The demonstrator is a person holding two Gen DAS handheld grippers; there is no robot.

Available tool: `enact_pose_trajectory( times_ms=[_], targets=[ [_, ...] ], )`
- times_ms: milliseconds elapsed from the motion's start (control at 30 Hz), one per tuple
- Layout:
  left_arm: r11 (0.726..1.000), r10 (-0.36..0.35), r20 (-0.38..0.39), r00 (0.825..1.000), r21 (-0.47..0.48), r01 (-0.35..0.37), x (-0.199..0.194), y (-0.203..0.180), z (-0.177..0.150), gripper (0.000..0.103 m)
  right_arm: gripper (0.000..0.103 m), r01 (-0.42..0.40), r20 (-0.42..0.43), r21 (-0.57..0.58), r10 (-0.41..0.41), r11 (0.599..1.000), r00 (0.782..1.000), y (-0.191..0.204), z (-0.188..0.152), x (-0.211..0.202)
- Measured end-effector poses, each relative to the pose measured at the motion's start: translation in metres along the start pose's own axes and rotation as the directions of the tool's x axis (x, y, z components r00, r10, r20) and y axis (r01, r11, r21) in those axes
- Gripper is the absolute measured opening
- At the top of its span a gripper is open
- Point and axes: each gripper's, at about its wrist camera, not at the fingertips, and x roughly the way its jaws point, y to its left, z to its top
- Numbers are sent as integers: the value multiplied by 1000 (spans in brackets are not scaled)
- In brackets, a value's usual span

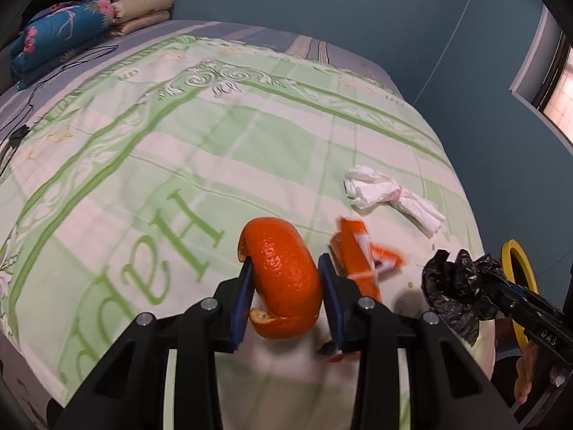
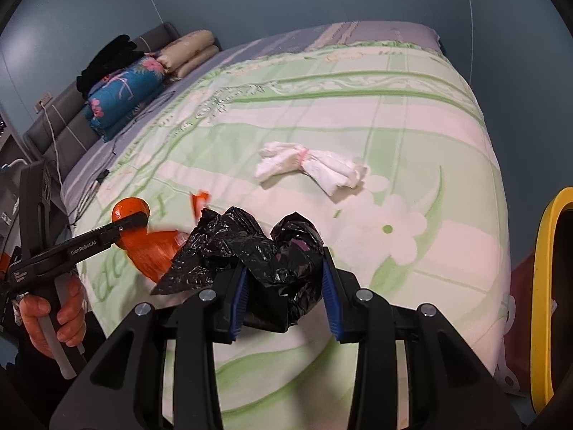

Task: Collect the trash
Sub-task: 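Carry the orange peel and black bag in both tools over the bin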

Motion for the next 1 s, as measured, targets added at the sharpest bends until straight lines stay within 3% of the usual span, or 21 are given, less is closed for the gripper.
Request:
enact_pose_trajectory(
  times_ms=[367, 700, 1000],
  targets=[
    [1000, -16, 94, 995, 18, 14, -57, 0, -1, 34, 34, 4, 82, -44, 0, 999, 997, 22, 4, -50],
    [992, -76, 145, 986, 109, 61, -92, -45, -2, 34, 34, 39, 133, -38, -33, 999, 991, 11, 5, -83],
    [972, -152, 126, 980, 199, 125, -103, -97, -6, 34, 35, 84, 161, 3, -84, 996, 983, -21, 4, -107]
  ],
)
